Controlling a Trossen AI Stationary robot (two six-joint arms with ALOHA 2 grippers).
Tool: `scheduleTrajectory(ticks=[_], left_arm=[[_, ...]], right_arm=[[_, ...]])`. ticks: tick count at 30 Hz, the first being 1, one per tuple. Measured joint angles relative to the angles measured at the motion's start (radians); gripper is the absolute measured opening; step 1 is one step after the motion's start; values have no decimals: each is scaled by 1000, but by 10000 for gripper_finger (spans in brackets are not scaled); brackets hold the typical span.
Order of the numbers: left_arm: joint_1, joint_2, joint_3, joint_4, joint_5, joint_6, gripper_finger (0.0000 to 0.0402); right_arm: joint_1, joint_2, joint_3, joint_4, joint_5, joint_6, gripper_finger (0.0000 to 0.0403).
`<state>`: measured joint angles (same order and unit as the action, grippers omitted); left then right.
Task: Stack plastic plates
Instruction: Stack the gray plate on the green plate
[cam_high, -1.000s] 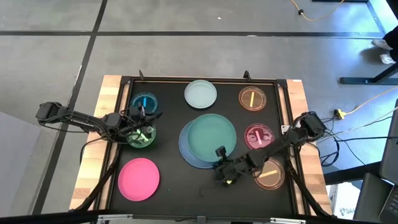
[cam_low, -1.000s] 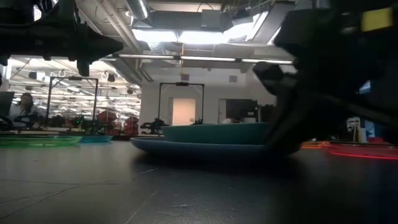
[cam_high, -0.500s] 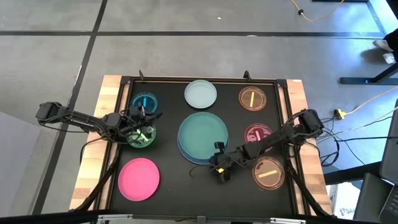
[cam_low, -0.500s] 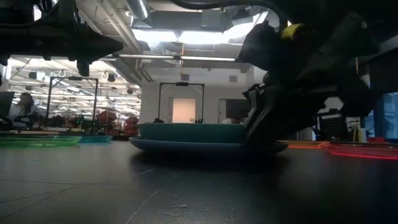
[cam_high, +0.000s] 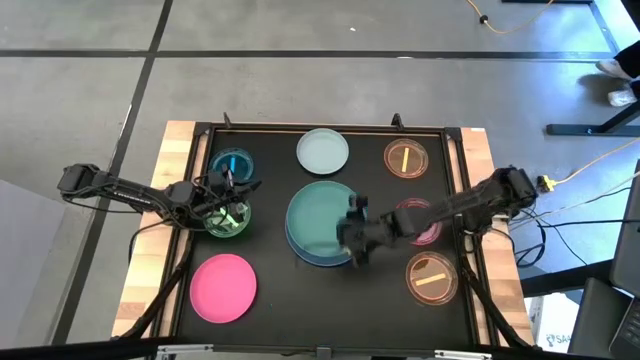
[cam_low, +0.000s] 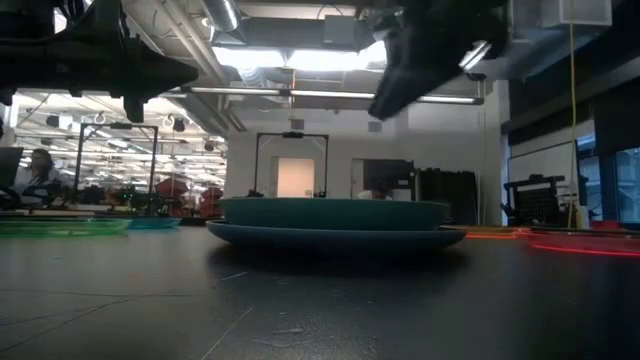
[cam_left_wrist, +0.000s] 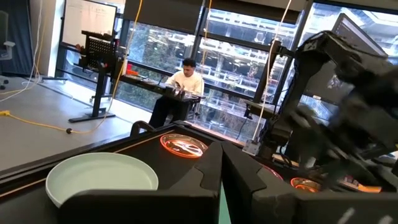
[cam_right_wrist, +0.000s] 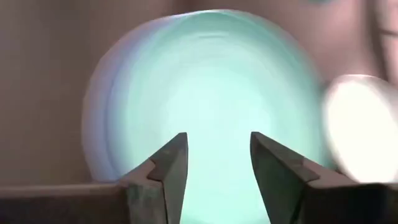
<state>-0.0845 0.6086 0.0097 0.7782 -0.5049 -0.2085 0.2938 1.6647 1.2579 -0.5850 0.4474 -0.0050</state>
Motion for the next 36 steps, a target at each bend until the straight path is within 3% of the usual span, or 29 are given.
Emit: scheduleTrajectory(ticks=[5,11,19,26,36], left_arm=[[0,0,0,0,0,-1,4],[0,0,0,0,0,-2,4],[0,0,0,4,-8,-2,4],[2,0,0,3,-10,0,4],[3,0,0,1,-11,5,4]], right_arm=[[-208,-66,-24,8,18,-15,165],[-484,-59,-72,97,-3,90,165],[-757,19,-155,294,-183,355,165],[-841,156,-156,443,-320,495,165],[-851,268,-156,516,-347,551,165]])
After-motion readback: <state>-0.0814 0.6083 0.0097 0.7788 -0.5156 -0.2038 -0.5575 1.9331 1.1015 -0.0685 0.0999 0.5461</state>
